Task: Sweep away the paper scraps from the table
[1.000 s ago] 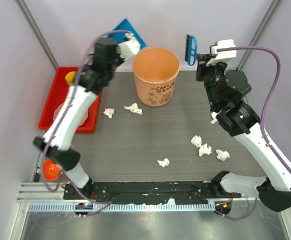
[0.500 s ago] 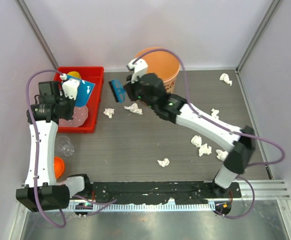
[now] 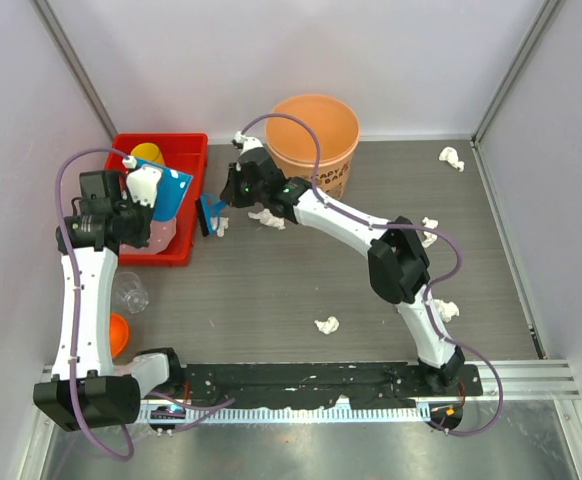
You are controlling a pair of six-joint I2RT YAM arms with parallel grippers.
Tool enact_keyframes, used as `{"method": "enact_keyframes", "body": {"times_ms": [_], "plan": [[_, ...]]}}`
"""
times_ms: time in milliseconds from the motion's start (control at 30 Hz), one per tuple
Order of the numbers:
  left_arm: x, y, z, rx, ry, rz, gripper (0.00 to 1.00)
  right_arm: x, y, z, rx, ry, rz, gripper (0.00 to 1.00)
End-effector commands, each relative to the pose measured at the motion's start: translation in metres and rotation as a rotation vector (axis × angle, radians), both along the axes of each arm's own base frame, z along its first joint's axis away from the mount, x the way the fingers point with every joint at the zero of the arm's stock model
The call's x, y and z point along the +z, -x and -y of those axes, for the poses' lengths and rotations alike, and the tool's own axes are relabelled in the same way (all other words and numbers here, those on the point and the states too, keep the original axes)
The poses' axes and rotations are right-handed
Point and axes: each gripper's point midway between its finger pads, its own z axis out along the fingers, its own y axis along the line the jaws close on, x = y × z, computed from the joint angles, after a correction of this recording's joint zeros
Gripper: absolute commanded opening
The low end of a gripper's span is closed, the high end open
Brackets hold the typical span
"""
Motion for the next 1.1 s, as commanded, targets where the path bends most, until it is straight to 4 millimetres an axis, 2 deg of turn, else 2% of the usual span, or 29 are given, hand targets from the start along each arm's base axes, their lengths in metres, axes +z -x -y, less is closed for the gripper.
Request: {"method": "enact_keyframes", "body": {"times_ms": [0,133,233,300,367,400,433,500,533,567,600,633,700,833,933,967,1067], "plan": [[0.008,-0.006,0.002,-0.016,0.007,0.047,0.00,0.009,-0.024,-0.002,-0.059,-0.096,-0.031,0.01],[0.005,-0.007,0.003,-0.020,0.013,0.042,0.00,-0.024,-0.038,0.012,-0.105,-0.056,-0.073,0.01],[0.005,-0.007,0.005,-0.026,0.020,0.040,0.00,-0.046,-0.050,0.037,-0.166,-0.008,-0.097,0.01],[0.004,-0.007,0.005,-0.032,0.021,0.037,0.00,-0.055,-0.042,0.057,-0.159,0.041,-0.108,0.01],[-0.002,-0.007,0.006,-0.040,0.024,0.024,0.00,-0.054,-0.037,0.078,-0.167,0.081,-0.095,0.01],[-0.007,-0.007,0.007,-0.044,0.026,0.008,0.00,-0.072,-0.029,0.096,-0.172,0.157,-0.101,0.01],[-0.013,-0.006,0.010,-0.065,0.034,-0.005,0.00,-0.049,-0.023,0.107,-0.175,0.155,-0.063,0.01],[-0.022,-0.006,0.014,-0.080,0.053,-0.033,0.00,-0.055,-0.006,0.126,-0.161,0.222,-0.059,0.01],[-0.028,-0.005,0.017,-0.093,0.068,-0.047,0.00,-0.035,0.001,0.132,-0.154,0.207,-0.032,0.01],[-0.032,-0.004,0.018,-0.095,0.078,-0.059,0.00,-0.026,0.008,0.134,-0.143,0.206,-0.011,0.01],[-0.034,-0.004,0.020,-0.099,0.086,-0.064,0.00,-0.026,0.015,0.136,-0.117,0.235,0.013,0.01],[-0.038,-0.004,0.020,-0.097,0.092,-0.076,0.00,-0.007,0.019,0.138,-0.115,0.233,0.059,0.01],[-0.039,-0.005,0.023,-0.104,0.106,-0.078,0.00,0.009,0.034,0.127,-0.057,0.250,0.108,0.01],[-0.037,-0.004,0.025,-0.111,0.112,-0.073,0.00,0.045,0.054,0.106,0.126,0.369,0.327,0.01],[-0.041,-0.001,0.023,-0.116,0.097,-0.086,0.00,0.065,0.043,0.103,0.127,0.501,0.500,0.01],[-0.045,0.001,0.023,-0.123,0.097,-0.103,0.00,0.069,0.031,0.111,0.107,0.591,0.570,0.01],[-0.062,0.019,0.024,-0.167,0.081,-0.197,0.00,0.082,0.000,0.114,0.076,0.764,0.751,0.01]]}}
